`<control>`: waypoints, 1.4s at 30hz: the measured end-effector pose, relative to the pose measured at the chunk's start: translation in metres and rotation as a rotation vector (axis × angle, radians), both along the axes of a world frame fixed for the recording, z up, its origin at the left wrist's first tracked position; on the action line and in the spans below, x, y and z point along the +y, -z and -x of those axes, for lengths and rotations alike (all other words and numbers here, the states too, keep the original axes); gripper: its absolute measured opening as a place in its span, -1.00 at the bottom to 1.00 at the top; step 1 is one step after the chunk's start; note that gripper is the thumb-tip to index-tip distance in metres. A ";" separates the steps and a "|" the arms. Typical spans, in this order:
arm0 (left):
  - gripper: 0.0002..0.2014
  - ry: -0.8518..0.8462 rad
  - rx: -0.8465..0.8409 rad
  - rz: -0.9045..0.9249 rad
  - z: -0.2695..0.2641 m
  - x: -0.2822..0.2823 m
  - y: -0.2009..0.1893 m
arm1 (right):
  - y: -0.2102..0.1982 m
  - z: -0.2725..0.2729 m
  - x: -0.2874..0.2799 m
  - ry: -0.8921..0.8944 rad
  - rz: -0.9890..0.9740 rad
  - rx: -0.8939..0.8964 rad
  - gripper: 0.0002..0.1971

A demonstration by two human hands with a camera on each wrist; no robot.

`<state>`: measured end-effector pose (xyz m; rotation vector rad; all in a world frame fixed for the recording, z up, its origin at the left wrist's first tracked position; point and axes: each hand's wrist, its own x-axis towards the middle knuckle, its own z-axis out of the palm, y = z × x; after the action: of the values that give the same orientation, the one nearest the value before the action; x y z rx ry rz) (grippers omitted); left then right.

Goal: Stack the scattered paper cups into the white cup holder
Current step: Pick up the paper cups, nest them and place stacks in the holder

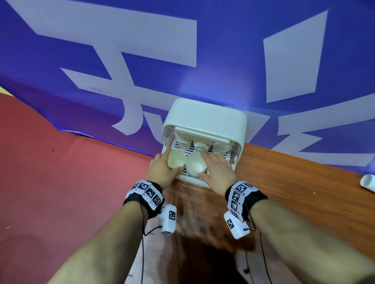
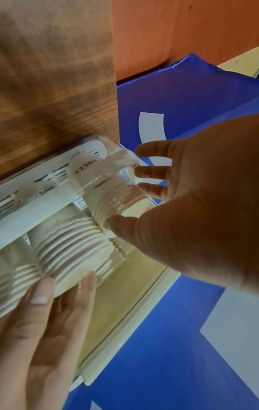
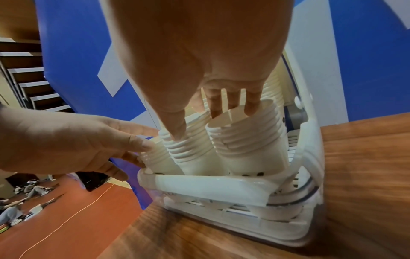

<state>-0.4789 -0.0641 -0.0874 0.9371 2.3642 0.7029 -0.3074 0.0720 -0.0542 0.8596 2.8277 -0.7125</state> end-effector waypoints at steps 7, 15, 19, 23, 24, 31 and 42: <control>-0.17 -0.034 0.095 -0.034 -0.014 -0.002 -0.034 | -0.011 -0.013 0.002 0.010 0.074 0.117 -0.30; -0.58 -0.006 0.127 -0.158 -0.077 0.025 -0.075 | -0.045 -0.079 0.015 0.118 0.121 0.234 -0.40; -0.65 0.090 0.171 -0.208 -0.128 0.054 -0.094 | -0.062 -0.136 0.031 0.199 0.105 0.295 -0.44; -0.73 0.185 0.192 -0.232 -0.196 0.082 -0.104 | -0.072 -0.212 0.049 0.269 0.097 0.290 -0.47; -0.73 0.206 0.180 -0.229 -0.216 0.089 -0.105 | -0.075 -0.233 0.055 0.286 0.089 0.291 -0.48; -0.72 0.388 0.142 -0.200 -0.376 0.161 -0.107 | -0.088 -0.405 0.101 0.443 0.060 0.303 -0.48; -0.71 0.578 0.062 -0.113 -0.611 0.258 -0.090 | -0.071 -0.662 0.175 0.695 0.098 0.234 -0.47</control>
<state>0.1316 0.1943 0.0030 1.6147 1.9585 0.5767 0.3541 0.2469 0.0171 1.8785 2.6146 -1.0674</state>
